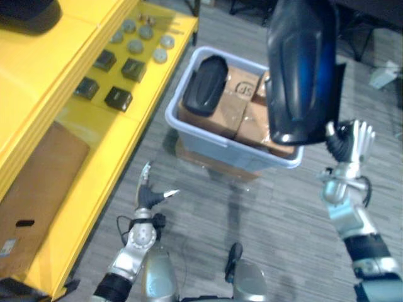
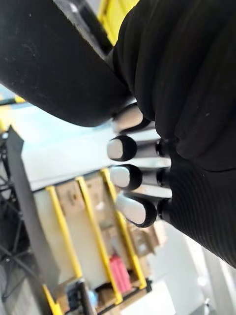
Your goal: Walk over and take plastic housings, then place them on the shelf
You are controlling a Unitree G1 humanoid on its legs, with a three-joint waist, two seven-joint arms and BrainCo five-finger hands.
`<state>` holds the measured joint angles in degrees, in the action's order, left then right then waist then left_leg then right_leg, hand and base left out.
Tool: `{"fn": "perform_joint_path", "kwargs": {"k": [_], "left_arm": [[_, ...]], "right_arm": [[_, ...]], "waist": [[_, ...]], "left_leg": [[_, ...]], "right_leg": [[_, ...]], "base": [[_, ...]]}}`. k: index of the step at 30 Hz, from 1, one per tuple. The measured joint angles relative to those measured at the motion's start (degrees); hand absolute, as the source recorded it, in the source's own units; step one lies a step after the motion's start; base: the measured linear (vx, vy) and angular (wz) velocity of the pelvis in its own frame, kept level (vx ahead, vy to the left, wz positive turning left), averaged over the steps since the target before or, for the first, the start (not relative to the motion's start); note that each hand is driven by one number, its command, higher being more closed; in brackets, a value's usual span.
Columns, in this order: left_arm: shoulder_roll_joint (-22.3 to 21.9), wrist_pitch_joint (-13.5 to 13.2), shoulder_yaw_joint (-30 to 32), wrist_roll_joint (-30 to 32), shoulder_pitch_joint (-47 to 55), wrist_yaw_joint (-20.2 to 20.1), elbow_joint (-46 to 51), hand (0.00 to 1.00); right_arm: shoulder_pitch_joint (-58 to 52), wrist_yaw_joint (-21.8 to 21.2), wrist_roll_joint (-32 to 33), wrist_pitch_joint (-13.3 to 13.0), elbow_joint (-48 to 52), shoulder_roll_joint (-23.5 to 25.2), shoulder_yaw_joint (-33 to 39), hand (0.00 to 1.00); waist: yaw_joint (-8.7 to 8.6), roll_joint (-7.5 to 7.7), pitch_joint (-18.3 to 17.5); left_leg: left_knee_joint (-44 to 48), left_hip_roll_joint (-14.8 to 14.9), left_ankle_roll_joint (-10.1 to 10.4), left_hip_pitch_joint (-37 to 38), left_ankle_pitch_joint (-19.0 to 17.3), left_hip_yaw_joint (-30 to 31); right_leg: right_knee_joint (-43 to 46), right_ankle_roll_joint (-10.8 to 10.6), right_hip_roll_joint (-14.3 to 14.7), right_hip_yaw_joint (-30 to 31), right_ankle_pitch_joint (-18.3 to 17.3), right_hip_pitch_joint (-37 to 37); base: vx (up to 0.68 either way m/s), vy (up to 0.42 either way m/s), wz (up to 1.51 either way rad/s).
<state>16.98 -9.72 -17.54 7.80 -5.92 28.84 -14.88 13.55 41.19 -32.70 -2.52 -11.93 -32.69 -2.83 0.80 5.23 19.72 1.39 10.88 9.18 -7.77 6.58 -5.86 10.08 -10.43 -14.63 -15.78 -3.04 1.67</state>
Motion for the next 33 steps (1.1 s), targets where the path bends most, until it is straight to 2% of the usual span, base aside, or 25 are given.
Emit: {"fn": "perform_joint_path", "kwargs": {"k": [3, 5, 7, 8, 10, 11, 13, 16, 19, 25, 30, 33], "left_arm": [[-0.4, 0.2, -1.8, -0.9, -3.1, -0.2, -1.7, 0.0], [-2.0, 0.2, -2.8, -5.0, -3.9, -1.7, -1.8, 0.0], [-4.1, 0.6, -4.1, -16.9, -4.3, -8.1, -1.8, 0.0], [-4.4, 1.2, -4.6, -20.3, -4.3, -9.6, -1.8, 0.0], [-5.8, 3.7, -7.3, -31.6, -4.3, -14.5, -2.4, 0.0], [-6.1, 4.4, -7.8, -34.4, -4.3, -15.7, -2.5, 0.0], [-6.6, 7.4, -8.8, -45.6, -4.3, -21.4, -2.8, 0.0], [-6.3, 11.2, -9.6, -55.7, -4.3, -26.4, -2.9, 0.0], [-6.3, 13.6, -10.2, -62.1, -4.3, -28.7, -3.0, 0.0], [-6.4, 13.9, -10.3, -66.6, -4.3, -30.7, -3.1, 0.0], [-7.0, 13.2, -10.3, -66.2, -4.4, -30.1, -3.1, 0.0], [-7.3, 12.3, -10.3, -63.1, -4.4, -30.1, -3.1, 0.0]], "right_arm": [[-1.0, -0.8, -0.9, -1.2, 0.5, 0.3, 0.0, 1.0], [-1.3, -1.5, -1.5, -1.7, 1.3, 1.5, -0.1, 1.0], [-1.9, -3.3, -2.9, -2.9, 3.2, 2.9, -0.4, 1.0], [-1.9, -3.8, -3.4, -3.5, 3.3, 3.0, -0.5, 1.0], [-2.0, -5.1, -5.0, -5.0, 4.3, 3.3, -1.3, 1.0], [-2.1, -5.4, -5.3, -5.4, 4.3, 3.4, -1.3, 1.0], [-2.1, -6.7, -6.6, -6.5, 4.3, 3.4, -1.4, 1.0], [-2.3, -8.4, -8.8, -8.0, 4.2, 3.4, -1.5, 1.0], [-2.3, -9.3, -10.0, -8.8, 4.2, 3.6, -3.3, 1.0], [-2.4, -11.4, -13.5, -11.2, 1.2, 4.1, -7.0, 1.0], [-3.9, -12.7, -13.8, -12.3, -0.3, 4.6, -8.0, 1.0], [-4.9, -13.2, -13.8, -12.5, -0.6, 4.6, -9.7, 1.0]], "waist": [[-0.83, -0.06, -1.2], [-1.33, -0.1, -2.0], [-1.47, -0.2, -3.7], [-1.48, -0.33, -4.0], [-1.74, -0.8, -4.8], [-1.8, -0.91, -5.0], [-1.85, -1.25, -5.7], [-1.9, -1.53, -6.4], [-1.94, -1.62, -7.3], [-2.03, -1.85, -9.4], [-2.04, -2.48, -10.1], [-2.32, -2.4, -10.8]], "left_leg": [[0.0, 0.0, 0.0, 1.1, 0.0, -0.8], [-0.6, 0.0, 0.0, 2.1, 0.0, -1.2], [-1.5, 0.1, 0.1, 2.8, 0.1, -2.1], [-1.7, 0.1, 0.1, 3.1, 0.1, -2.4], [-2.5, 0.1, 0.2, 4.0, 0.2, -3.0], [-2.7, 0.1, 0.2, 4.1, 0.4, -3.1], [-3.5, 0.1, 0.3, 4.9, 0.7, -3.6], [-5.0, 0.1, 0.3, 5.9, 1.3, -4.0], [-5.9, 0.0, 0.3, 6.2, 1.7, -4.0], [-5.9, 0.0, 0.3, 6.7, 1.8, -4.0], [-6.3, 0.0, 0.3, 6.7, 1.8, -4.0], [-6.3, 0.0, 0.3, 6.7, 1.9, -4.0]], "right_leg": [[-0.7, 0.1, 0.0, 0.6, 0.5, -1.0], [-1.0, 0.2, 0.1, 1.1, 0.6, -1.7], [-1.9, 0.1, 0.3, 2.0, 0.7, -1.8], [-1.9, 0.1, 0.3, 2.1, 0.7, -1.8], [-2.0, 0.0, 0.4, 2.8, 0.7, -1.8], [-2.0, 0.0, 0.4, 2.9, 0.7, -1.8], [-2.1, 0.0, 0.4, 3.3, 0.8, -1.9], [-2.2, 0.0, 0.4, 3.5, 0.8, -2.0], [-2.4, -0.1, 0.5, 3.5, 0.8, -2.0], [-3.1, -0.2, 0.5, 3.2, 0.8, -2.9], [-3.5, -0.5, 0.5, 3.1, 1.0, -3.1], [-3.7, -0.5, 0.5, 3.0, 1.1, -3.2]], "base": [[0.03, 0.0, -0.12], [0.0, 0.01, -0.04], [0.0, 0.006, -0.13], [0.0, 0.002, -0.21], [0.0, 0.0, -0.12], [0.0, -0.002, -0.09], [0.0, -0.003, -0.09], [-0.01, -0.002, -0.05], [0.0, 0.0, 0.0], [0.0, 0.0, 0.0], [-0.01, 0.001, 0.0], [0.0, 0.0, 0.0]]}}
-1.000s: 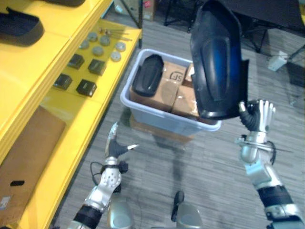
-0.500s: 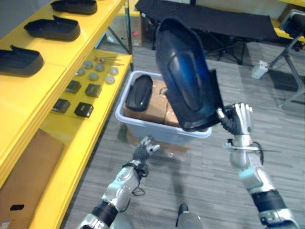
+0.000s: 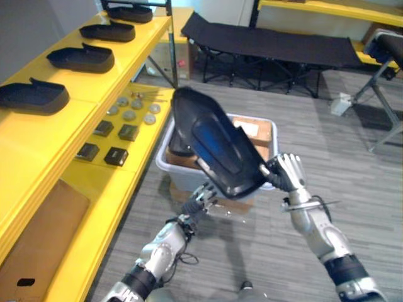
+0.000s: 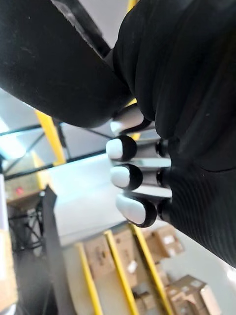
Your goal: Walk over and take plastic housings, then place them on the shelf
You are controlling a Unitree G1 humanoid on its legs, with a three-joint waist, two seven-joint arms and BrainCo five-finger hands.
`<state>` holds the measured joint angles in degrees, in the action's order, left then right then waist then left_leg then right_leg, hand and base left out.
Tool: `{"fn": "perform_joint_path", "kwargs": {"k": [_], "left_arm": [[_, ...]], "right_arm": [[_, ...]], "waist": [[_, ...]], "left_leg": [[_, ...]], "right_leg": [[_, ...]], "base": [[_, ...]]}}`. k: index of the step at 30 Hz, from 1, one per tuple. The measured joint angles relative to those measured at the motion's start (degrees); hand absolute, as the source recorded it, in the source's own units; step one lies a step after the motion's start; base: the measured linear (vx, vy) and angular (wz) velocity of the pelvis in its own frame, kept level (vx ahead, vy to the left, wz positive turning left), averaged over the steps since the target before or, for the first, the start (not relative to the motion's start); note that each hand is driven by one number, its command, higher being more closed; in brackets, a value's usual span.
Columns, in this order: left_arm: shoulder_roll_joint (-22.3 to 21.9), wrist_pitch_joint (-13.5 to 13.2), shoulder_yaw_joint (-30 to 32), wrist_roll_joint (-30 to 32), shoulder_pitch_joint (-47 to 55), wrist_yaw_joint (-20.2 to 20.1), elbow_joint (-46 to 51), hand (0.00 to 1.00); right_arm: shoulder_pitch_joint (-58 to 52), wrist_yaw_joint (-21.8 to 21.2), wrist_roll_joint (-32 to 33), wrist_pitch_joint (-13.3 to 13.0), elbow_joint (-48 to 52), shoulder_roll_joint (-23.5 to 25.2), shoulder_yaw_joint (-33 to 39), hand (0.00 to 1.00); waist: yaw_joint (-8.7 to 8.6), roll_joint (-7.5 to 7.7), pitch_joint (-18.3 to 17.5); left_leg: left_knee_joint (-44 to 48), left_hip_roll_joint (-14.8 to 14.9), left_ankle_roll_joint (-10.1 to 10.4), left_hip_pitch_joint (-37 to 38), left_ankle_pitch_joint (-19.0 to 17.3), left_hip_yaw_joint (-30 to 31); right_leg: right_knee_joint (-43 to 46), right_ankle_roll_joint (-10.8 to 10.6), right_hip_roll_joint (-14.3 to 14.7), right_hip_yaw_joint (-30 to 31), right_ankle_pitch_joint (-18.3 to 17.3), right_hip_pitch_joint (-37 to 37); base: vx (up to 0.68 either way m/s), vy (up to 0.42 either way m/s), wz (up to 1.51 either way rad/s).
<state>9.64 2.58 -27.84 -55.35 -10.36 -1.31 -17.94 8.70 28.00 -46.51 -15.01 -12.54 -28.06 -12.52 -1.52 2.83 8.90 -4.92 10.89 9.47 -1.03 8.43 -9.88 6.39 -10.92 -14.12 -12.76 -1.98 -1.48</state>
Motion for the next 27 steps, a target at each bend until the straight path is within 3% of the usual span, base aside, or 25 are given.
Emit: {"fn": "perform_joint_path", "kwargs": {"k": [7, 12, 13, 19, 27], "left_arm": [[-1.2, -1.9, -0.4, 6.6, -2.5, 0.6, 1.4, 0.0], [-1.1, -2.5, -0.9, 6.9, -2.7, 2.9, 1.5, 0.0], [-1.1, -2.7, -0.9, 6.9, -2.7, 2.9, 1.5, 1.0], [-1.1, -3.2, -0.9, 7.2, -2.8, 5.6, 1.5, 1.0], [-1.0, -4.1, 0.4, 17.4, -2.8, 12.2, 1.0, 1.0]], "right_arm": [[-1.8, -1.4, 0.0, -1.1, -2.2, 1.3, -2.4, 1.0], [-1.9, -1.4, 0.1, -1.1, -4.5, 1.9, -3.4, 1.0], [-2.1, -1.4, 0.2, -1.1, -4.6, 2.1, -3.7, 1.0], [-3.1, -1.3, 0.7, -1.1, -5.1, 2.7, -5.7, 1.0], [-3.7, 1.0, 2.5, -1.3, -5.9, 5.2, -7.5, 1.0]], "waist": [[-0.03, 0.19, -0.7], [-0.02, 0.52, -2.4], [0.0, 0.64, -2.7], [0.52, 1.2, -3.5], [0.79, 1.49, -3.7]], "left_leg": [[0.0, 0.0, 0.0, 0.2, 0.2, 0.0], [-0.1, 0.1, -0.1, -0.1, 0.3, -0.1], [-0.1, 0.1, -0.1, -0.1, 0.4, -0.1], [-0.1, 0.1, -0.1, -0.1, 0.5, -0.1], [0.0, 0.1, -0.1, -0.1, 0.6, 0.0]], "right_leg": [[-0.2, 0.0, 0.0, 0.0, 0.2, -0.4], [-1.6, 0.2, 0.3, 0.0, 1.2, -0.5], [-1.8, 0.1, 0.3, 0.0, 1.3, -0.6], [-1.8, 0.1, 0.3, 0.0, 1.4, -0.6], [-2.0, 0.1, 0.3, 0.0, 1.5, -0.7]], "base": [[-0.01, 0.001, 0.0], [-0.02, 0.001, -0.01], [0.0, 0.0, 0.0], [0.0, 0.0, 0.0], [0.0, 0.0, 0.0]]}}
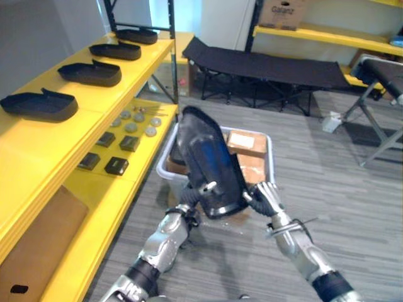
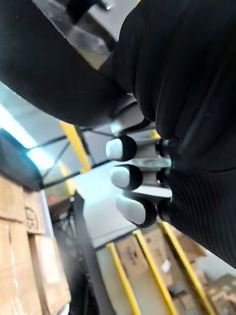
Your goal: Walk over and take plastic housings, then place them on the shelf
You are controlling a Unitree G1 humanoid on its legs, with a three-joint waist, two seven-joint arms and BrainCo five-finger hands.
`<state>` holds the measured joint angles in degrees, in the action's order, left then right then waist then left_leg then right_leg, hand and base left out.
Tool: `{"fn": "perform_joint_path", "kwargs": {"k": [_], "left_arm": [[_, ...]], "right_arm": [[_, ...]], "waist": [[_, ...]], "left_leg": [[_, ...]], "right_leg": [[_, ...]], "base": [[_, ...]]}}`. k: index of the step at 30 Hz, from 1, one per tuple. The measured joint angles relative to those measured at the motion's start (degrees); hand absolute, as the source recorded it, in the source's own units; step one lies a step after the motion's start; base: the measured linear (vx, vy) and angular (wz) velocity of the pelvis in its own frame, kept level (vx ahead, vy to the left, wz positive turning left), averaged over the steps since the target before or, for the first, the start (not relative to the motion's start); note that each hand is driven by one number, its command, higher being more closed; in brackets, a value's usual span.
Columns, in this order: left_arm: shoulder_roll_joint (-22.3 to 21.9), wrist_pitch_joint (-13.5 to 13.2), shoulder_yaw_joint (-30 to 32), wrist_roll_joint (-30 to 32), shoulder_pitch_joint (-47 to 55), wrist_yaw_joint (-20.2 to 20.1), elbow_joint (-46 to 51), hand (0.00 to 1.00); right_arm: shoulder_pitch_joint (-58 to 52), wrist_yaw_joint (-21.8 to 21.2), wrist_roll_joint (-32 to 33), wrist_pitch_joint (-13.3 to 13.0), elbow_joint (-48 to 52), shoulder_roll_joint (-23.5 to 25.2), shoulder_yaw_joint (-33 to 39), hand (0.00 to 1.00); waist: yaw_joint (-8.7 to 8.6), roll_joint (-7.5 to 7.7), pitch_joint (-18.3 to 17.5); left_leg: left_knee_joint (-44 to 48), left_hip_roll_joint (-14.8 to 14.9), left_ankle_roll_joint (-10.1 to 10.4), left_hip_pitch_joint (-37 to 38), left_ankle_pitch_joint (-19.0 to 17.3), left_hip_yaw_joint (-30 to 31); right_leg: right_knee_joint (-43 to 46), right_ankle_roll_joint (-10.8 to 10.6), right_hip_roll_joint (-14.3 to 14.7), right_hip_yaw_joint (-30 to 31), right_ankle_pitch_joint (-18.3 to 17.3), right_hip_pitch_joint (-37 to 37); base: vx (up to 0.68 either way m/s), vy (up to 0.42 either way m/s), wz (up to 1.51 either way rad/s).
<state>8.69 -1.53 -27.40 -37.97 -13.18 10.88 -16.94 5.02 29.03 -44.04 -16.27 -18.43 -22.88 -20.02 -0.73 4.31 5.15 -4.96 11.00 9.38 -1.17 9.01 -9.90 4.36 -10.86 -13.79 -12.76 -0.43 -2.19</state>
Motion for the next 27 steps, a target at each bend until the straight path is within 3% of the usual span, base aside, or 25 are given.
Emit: {"fn": "perform_joint_path", "kwargs": {"k": [2, 11, 12, 19, 23, 27], "left_arm": [[0.0, -0.5, 0.0, 2.0, 0.0, 1.7, -0.6, 1.0], [0.0, -2.6, 0.1, 4.6, 0.0, 2.1, -1.3, 1.0], [-0.1, -3.5, 0.0, 4.6, 0.0, 2.5, -1.3, 1.0], [-0.3, -8.9, 0.1, 4.7, 0.2, 3.0, -1.3, 1.0], [-1.2, -10.0, 0.2, 5.5, 1.0, 4.9, -1.3, 1.0], [-3.1, -11.4, 0.8, 11.4, 1.1, 9.1, -1.3, 1.0]], "right_arm": [[0.0, 0.1, 0.6, 0.0, 0.1, 0.2, -0.6, 1.0], [-2.6, 5.0, 1.8, -1.0, 3.0, 2.1, -1.6, 1.0], [-2.7, 5.8, 1.8, -1.7, 3.1, 2.3, -1.6, 0.0], [-4.5, 10.2, 6.8, -10.5, 7.2, 5.7, -2.0, 0.0], [-5.2, 12.3, 8.2, -11.3, 7.2, 7.7, -2.8, 0.0], [-5.9, 11.6, 13.4, -11.6, 7.3, 8.8, -2.8, 0.0]], "waist": [[0.07, 0.15, -0.1], [0.11, 0.68, -0.7], [0.1, 0.67, -0.7], [-0.05, 0.71, -0.9], [-0.13, 0.51, -1.9], [-0.11, 0.45, -2.5]], "left_leg": [[0.0, 0.0, 0.0, 0.0, 0.0, 0.0], [0.0, 0.0, 0.0, 0.2, 0.0, 0.1], [0.0, 0.0, 0.0, 0.2, 0.0, 0.1], [0.0, 0.0, 0.0, 0.6, 0.0, 0.1], [0.0, 0.0, 0.0, 1.1, 0.0, 0.0], [-0.1, 0.0, 0.0, 1.2, -0.1, 0.0]], "right_leg": [[-0.1, 0.0, 0.0, 0.0, 0.0, -0.1], [-0.9, -0.1, 0.1, -0.1, 0.2, -0.8], [-1.2, -0.1, 0.1, -0.1, 0.2, -0.9], [-1.8, -0.2, 0.2, -0.1, 0.4, -1.5], [-1.9, -0.2, 0.2, -0.1, 0.4, -2.0], [-1.9, -0.1, 0.2, 0.0, 0.3, -2.0]], "base": [[0.0, 0.0, 0.0], [0.0, 0.0, 0.0], [0.0, 0.0, 0.0], [0.0, 0.0, 0.0], [0.0, 0.0, 0.0], [-0.02, 0.001, -0.01]]}}
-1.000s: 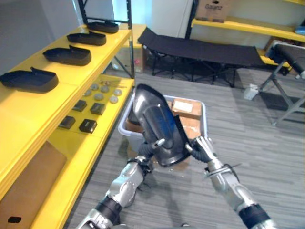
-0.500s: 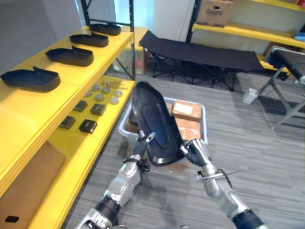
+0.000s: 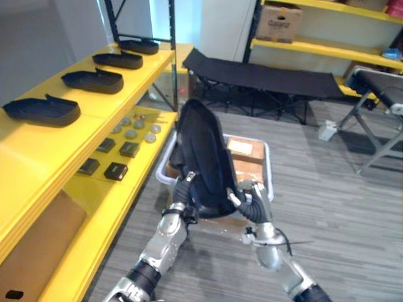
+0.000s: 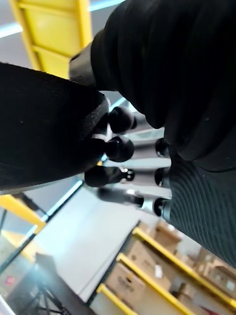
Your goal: Walk over and take plastic housings, then place them on the shelf
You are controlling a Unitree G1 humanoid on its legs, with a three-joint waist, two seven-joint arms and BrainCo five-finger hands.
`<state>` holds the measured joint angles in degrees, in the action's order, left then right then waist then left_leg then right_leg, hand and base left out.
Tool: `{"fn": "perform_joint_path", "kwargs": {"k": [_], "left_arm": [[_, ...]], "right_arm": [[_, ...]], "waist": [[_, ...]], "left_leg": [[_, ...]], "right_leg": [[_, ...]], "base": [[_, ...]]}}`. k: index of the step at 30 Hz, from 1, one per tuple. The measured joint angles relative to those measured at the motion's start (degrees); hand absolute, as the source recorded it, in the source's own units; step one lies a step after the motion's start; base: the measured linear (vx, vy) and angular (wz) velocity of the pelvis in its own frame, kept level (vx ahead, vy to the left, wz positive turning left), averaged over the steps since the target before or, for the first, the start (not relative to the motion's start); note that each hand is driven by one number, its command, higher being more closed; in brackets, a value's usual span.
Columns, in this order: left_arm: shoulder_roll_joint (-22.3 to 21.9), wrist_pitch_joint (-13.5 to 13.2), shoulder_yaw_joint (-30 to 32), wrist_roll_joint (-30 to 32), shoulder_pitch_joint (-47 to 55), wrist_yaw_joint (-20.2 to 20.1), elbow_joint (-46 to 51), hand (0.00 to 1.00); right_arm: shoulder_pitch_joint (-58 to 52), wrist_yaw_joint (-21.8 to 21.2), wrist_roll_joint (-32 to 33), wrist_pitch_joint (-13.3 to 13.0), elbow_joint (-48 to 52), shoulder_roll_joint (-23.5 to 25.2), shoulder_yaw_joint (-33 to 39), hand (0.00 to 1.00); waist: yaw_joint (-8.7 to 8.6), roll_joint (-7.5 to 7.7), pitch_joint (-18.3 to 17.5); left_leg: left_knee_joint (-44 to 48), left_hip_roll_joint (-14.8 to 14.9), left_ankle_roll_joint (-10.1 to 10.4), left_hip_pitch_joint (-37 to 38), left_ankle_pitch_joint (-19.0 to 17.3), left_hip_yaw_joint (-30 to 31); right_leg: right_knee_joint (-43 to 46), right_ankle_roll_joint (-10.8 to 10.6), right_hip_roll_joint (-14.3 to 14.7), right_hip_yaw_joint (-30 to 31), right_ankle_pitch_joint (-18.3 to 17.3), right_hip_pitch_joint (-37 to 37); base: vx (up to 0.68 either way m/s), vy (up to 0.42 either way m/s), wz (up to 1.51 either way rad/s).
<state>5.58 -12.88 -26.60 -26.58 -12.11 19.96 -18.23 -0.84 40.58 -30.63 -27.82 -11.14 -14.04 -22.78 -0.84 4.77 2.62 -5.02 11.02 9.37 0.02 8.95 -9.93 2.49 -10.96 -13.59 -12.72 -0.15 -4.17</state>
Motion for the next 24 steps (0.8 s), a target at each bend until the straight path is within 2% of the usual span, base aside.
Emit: {"fn": "perform_joint_path", "kwargs": {"k": [3, 5, 6, 7, 8, 10, 13, 15, 16, 17, 18, 20, 22, 24], "left_arm": [[-1.6, -0.4, 1.5, 8.8, 0.2, 5.6, 0.1, 1.0], [-2.2, -0.1, 3.7, 18.3, 2.1, 11.4, 1.7, 1.0], [-2.2, 0.3, 4.3, 20.3, 2.7, 12.7, 2.6, 1.0], [-2.3, 0.9, 5.6, 25.1, 4.0, 15.3, 4.5, 1.0], [-2.3, 1.0, 6.4, 27.2, 4.5, 16.6, 5.4, 1.0], [-2.3, 1.4, 10.0, 34.1, 6.5, 21.2, 8.6, 1.0], [-2.3, 1.4, 13.5, 38.8, 8.1, 24.9, 10.6, 1.0], [-2.3, 0.9, 15.7, 39.1, 9.3, 25.4, 11.5, 1.0], [-2.3, -1.2, 16.8, 35.4, 10.5, 24.0, 12.0, 1.0], [-2.3, -1.9, 16.9, 34.0, 11.0, 23.6, 12.2, 1.0], [-2.3, -3.6, 17.3, 30.9, 13.1, 21.7, 13.5, 1.0], [-2.6, -5.7, 16.8, 27.5, 16.4, 17.9, 16.1, 1.0], [-3.2, -7.3, 14.9, 24.1, 20.0, 13.3, 18.5, 1.0], [-3.8, -8.1, 13.7, 21.9, 22.5, 11.1, 19.2, 1.0]], "right_arm": [[-1.3, -5.4, 11.5, -0.5, 2.9, 1.3, 1.2, 0.0], [-1.5, -13.1, 24.7, -1.1, 7.1, 3.6, 4.5, 0.0], [-1.6, -14.3, 27.5, -1.1, 8.1, 4.1, 5.9, 0.0], [-1.9, -17.2, 34.1, -1.1, 9.9, 4.9, 8.8, 0.0], [-2.1, -18.8, 37.6, -1.0, 10.6, 5.1, 10.4, 0.0], [-4.4, -24.6, 50.9, -1.0, 13.1, 6.0, 17.1, 0.0], [-7.8, -27.6, 57.5, -1.0, 16.6, 7.4, 23.6, 0.0], [-10.1, -29.5, 60.5, -1.0, 17.3, 8.2, 28.1, 0.0], [-12.0, -30.5, 61.8, -0.5, 17.3, 8.7, 30.5, 0.0], [-13.0, -30.9, 62.1, -0.4, 17.2, 9.1, 31.2, 0.0], [-15.7, -32.1, 63.7, 0.7, 16.9, 10.1, 32.6, 0.0], [-19.9, -33.1, 64.7, 2.8, 15.3, 11.4, 33.2, 0.0], [-24.3, -31.8, 64.6, 6.3, 10.0, 13.3, 33.5, 0.0], [-27.1, -30.8, 66.4, 6.8, 5.6, 15.4, 33.6, 0.0]], "waist": [[-0.06, -0.11, -0.1], [-0.33, -0.26, -0.1], [-0.37, -0.34, -0.2], [-0.56, -0.49, -0.2], [-0.58, -0.56, -0.2], [-0.66, -1.03, -0.3], [-1.56, -1.68, -0.6], [-1.73, -1.98, -0.8], [-2.12, -2.19, -0.8], [-2.42, -2.24, -0.8], [-3.24, -2.28, -0.8], [-3.33, -2.32, -0.8], [-4.05, -2.28, -0.8], [-4.35, -2.63, -0.6]], "left_leg": [[0.0, 0.0, 0.0, 0.1, 0.0, 0.0], [0.0, 0.1, 0.0, 0.8, 0.0, -0.3], [0.0, 0.1, 0.0, 0.9, 0.0, -0.4], [0.0, 0.1, 0.0, 1.0, 0.0, -0.4], [0.0, 0.1, 0.1, 1.0, 0.1, -0.4], [0.0, 0.2, 0.1, 1.0, 0.1, -0.4], [-0.1, 0.2, 0.1, 1.0, 0.0, -0.5], [-0.1, 0.4, 0.1, 1.1, 0.0, -1.6], [-0.1, 0.5, 0.2, 1.2, 0.0, -2.0], [-0.1, 0.5, 0.2, 1.2, 0.0, -2.1], [-0.1, 0.5, 0.2, 1.2, -0.1, -2.4], [-0.1, 0.7, 0.4, 1.3, -0.6, -3.3], [-0.1, 0.8, 0.5, 1.4, -0.8, -3.6], [0.0, 0.9, 0.7, 1.9, -1.2, -4.5]], "right_leg": [[0.1, 0.2, 0.1, 0.1, 0.0, 0.0], [0.6, 0.2, 0.1, 0.4, 0.0, 0.0], [0.7, 0.4, 0.1, 0.5, -0.1, 0.0], [0.9, 0.6, 0.1, 0.5, -0.3, 0.1], [0.9, 0.6, 0.1, 0.5, -0.3, 0.1], [1.0, 0.6, 0.2, 0.5, -0.3, 0.2], [0.9, 0.6, 0.2, 0.5, -0.3, 0.3], [1.0, 0.6, 0.3, 1.6, -0.3, 1.1], [1.0, 0.6, 0.3, 2.1, -0.3, 1.5], [1.0, 0.6, 0.3, 2.1, -0.3, 1.5], [1.0, 0.6, 0.4, 2.4, -0.3, 1.9], [1.0, 0.6, 0.5, 3.5, -0.3, 2.5], [1.0, 0.6, 0.6, 3.6, -0.4, 2.6], [1.0, 0.6, 0.6, 4.2, -0.4, 2.6]], "base": [[-0.03, 0.001, -0.02], [-0.02, -0.004, -0.08], [-0.02, -0.006, -0.05], [0.0, 0.0, 0.0], [0.0, 0.0, 0.0], [-0.03, -0.003, 0.01], [0.0, 0.0, -0.01], [-0.01, 0.003, -0.21], [-0.01, 0.003, -0.24], [-0.01, 0.003, -0.16], [0.01, 0.003, -0.18], [0.01, 0.005, -0.21], [0.02, -0.002, -0.08], [0.03, 0.004, -0.17]]}}
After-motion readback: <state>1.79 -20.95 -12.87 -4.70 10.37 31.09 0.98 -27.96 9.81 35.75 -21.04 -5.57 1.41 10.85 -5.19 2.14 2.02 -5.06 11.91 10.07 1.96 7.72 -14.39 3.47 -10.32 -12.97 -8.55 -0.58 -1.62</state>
